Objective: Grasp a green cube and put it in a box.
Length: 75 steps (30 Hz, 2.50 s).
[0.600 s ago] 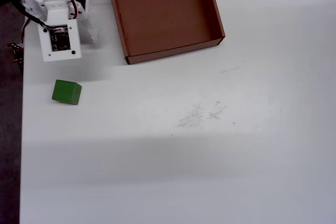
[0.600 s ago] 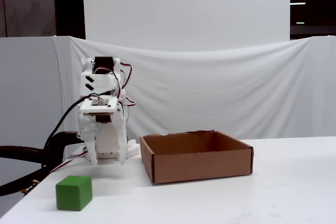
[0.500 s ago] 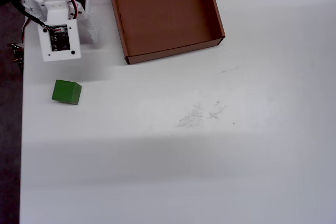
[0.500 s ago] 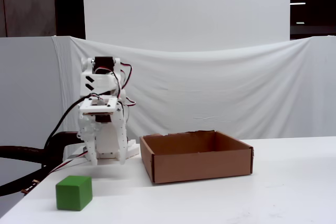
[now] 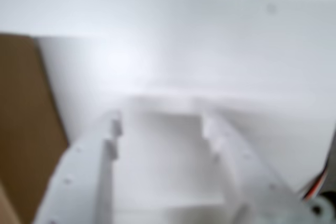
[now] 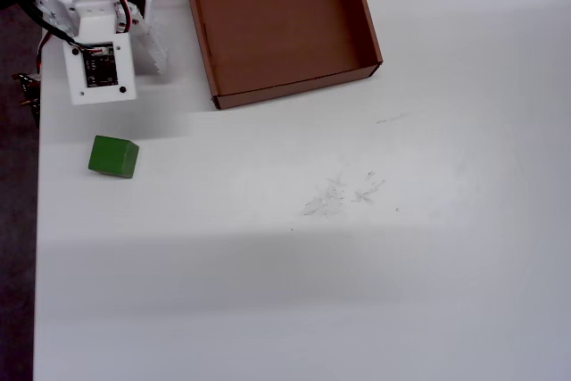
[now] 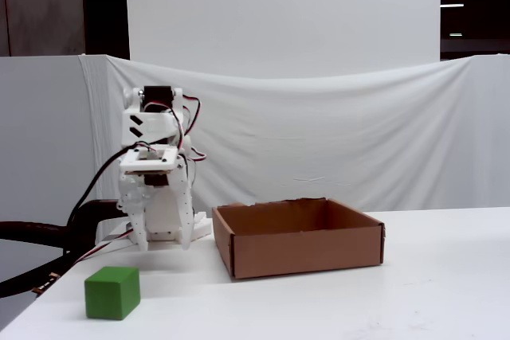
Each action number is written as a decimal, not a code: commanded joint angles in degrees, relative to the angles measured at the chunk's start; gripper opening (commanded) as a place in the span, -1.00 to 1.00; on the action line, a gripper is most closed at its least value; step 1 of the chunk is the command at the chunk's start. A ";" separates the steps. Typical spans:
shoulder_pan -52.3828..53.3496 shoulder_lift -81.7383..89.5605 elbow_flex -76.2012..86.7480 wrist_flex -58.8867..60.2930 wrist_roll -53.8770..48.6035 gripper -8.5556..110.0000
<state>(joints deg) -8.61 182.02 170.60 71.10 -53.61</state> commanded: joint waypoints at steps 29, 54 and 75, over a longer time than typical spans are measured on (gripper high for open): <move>11.78 -50.27 -46.41 -4.75 0.79 -0.32; 13.54 -71.81 -44.38 -25.05 0.00 -0.23; 14.33 -79.37 -42.63 -33.57 -1.05 -0.33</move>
<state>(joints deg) 6.42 102.66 129.38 38.23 -54.14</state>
